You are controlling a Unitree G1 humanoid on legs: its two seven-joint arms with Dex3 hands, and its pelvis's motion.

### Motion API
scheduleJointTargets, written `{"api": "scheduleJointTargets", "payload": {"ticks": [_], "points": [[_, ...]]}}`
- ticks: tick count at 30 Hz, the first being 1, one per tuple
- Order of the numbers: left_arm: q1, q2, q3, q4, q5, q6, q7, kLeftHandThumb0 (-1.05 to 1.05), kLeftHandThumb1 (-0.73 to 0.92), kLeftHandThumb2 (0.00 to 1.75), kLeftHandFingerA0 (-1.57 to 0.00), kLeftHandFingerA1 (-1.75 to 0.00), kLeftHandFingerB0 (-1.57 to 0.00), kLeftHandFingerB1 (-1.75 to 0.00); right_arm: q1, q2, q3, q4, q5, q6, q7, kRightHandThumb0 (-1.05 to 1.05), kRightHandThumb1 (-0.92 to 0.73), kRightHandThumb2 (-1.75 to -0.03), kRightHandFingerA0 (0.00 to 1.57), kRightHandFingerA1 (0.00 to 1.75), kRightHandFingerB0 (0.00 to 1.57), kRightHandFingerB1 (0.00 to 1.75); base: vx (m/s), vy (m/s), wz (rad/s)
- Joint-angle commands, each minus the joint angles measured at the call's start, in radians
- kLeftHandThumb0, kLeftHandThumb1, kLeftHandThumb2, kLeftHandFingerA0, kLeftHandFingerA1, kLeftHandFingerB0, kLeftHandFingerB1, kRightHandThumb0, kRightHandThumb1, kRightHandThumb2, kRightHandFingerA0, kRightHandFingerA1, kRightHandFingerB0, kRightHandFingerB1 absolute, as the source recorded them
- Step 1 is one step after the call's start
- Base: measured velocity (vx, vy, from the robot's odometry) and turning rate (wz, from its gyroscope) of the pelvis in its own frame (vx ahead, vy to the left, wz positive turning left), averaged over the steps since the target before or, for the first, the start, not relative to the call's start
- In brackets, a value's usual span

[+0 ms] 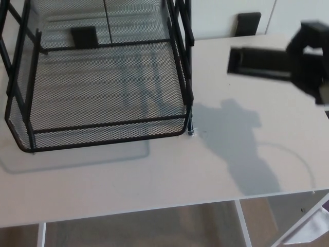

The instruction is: The robot walks towards a desk on which a file tray is kept in the middle and a stapler is kept to its right. The robot lifts the stapler using its right hand and places it on the file tray.

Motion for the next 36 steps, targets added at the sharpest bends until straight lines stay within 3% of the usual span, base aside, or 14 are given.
{"api": "scheduleJointTargets", "payload": {"ticks": [1,7,10,12,13,14,16,19,24,28,29,34,35,36], "points": [[0.013,0.013,0.000,-0.003,0.014,-0.043,0.002,-0.70,0.89,0.67,-0.62,-0.47,-0.40,-0.38,-0.191,0.003,-0.007,0.011,0.024,0.014,0.098,-0.21,-0.59,-0.99,0.88,1.75,0.70,1.51,0.00,0.000,0.00],[0.018,0.013,0.000,-0.005,0.014,-0.047,-0.001,-0.70,0.89,0.67,-0.61,-0.47,-0.41,-0.38,-0.371,0.050,0.024,0.033,0.013,0.055,0.169,-0.22,-0.58,-1.04,0.89,1.75,0.67,1.69,0.00,0.000,0.00],[0.018,0.017,-0.009,-0.001,0.022,-0.046,-0.004,-0.70,0.71,1.06,-0.52,-0.59,-0.35,-0.51,-0.457,0.104,0.061,0.038,-0.004,0.072,0.182,-0.30,-0.52,-1.12,1.22,1.38,0.95,1.22,0.00,0.000,0.00],[0.004,0.020,-0.006,0.025,0.017,-0.056,-0.010,-0.70,0.89,0.67,-0.60,-0.47,-0.41,-0.38,-0.501,0.135,0.078,0.065,-0.010,0.053,0.162,-0.32,-0.50,-1.04,1.23,1.31,0.89,1.04,0.00,0.000,0.00],[0.001,0.020,-0.005,0.026,0.015,-0.053,-0.008,-0.70,0.89,0.67,-0.61,-0.47,-0.41,-0.38,-0.517,0.147,0.085,0.069,-0.020,0.062,0.161,-0.30,-0.58,-0.88,0.96,1.73,0.77,1.41,0.00,0.000,0.00],[-0.002,0.021,-0.004,0.023,0.014,-0.046,-0.004,-0.69,0.70,1.04,-0.51,-0.60,-0.35,-0.51,-0.541,0.162,0.098,0.068,-0.036,0.082,0.172,-0.32,-0.61,-0.79,0.98,1.75,0.81,1.28,0.00,0.000,0.00],[0.001,0.025,-0.014,0.018,0.027,-0.050,-0.006,-0.70,0.90,0.67,-0.58,-0.46,-0.40,-0.38,-0.599,0.195,0.134,0.082,-0.047,0.100,0.218,-0.25,-0.56,-0.84,0.96,1.72,0.87,0.96,0.00,0.000,0.00],[-0.006,0.022,-0.003,0.016,0.011,-0.032,-0.012,-0.68,0.70,1.03,-0.49,-0.59,-0.32,-0.51,-0.658,0.242,0.184,0.115,-0.088,0.134,0.236,-0.27,-0.57,-0.84,0.96,1.66,0.87,0.96,0.00,0.000,0.00],[-0.018,0.025,-0.012,0.037,0.024,-0.052,-0.014,-0.68,0.71,1.04,-0.48,-0.59,-0.32,-0.51,-0.764,0.322,0.255,0.206,-0.121,0.196,0.303,-0.28,-0.61,-0.75,0.84,1.75,0.65,1.67,0.00,0.000,0.00],[-0.015,0.016,-0.020,0.016,0.028,-0.050,-0.011,-0.70,0.89,0.67,-0.58,-0.46,-0.40,-0.37,-0.808,0.372,0.288,0.299,-0.110,0.201,0.319,-0.28,-0.54,-0.98,1.08,1.57,0.88,1.17,0.00,0.000,0.00],[-0.019,0.018,-0.029,0.020,0.033,-0.059,-0.020,-0.70,0.71,1.05,-0.49,-0.59,-0.32,-0.51,-0.813,0.384,0.296,0.319,-0.114,0.209,0.318,-0.26,-0.54,-0.97,1.05,1.65,0.82,1.31,0.00,0.000,0.00],[-0.033,0.010,-0.034,0.017,0.030,-0.047,-0.009,-0.71,0.71,1.06,-0.49,-0.59,-0.32,-0.51,-0.812,0.441,0.343,0.398,-0.126,0.223,0.325,-0.25,-0.66,-0.92,0.83,1.75,0.70,1.50,0.00,0.000,0.00],[-0.034,0.008,-0.037,0.013,0.031,-0.050,-0.008,-0.71,0.89,0.67,-0.57,-0.48,-0.39,-0.38,-0.805,0.449,0.352,0.413,-0.126,0.216,0.318,-0.21,-0.62,-0.90,0.97,1.74,0.69,1.44,0.00,0.000,0.00],[-0.036,0.006,-0.034,0.009,0.027,-0.042,-0.004,-0.70,0.69,1.06,-0.52,-0.61,-0.34,-0.52,-0.802,0.460,0.363,0.426,-0.122,0.222,0.336,-0.26,-0.68,-0.84,0.84,1.71,0.75,1.15,0.00,0.000,0.00]]}}
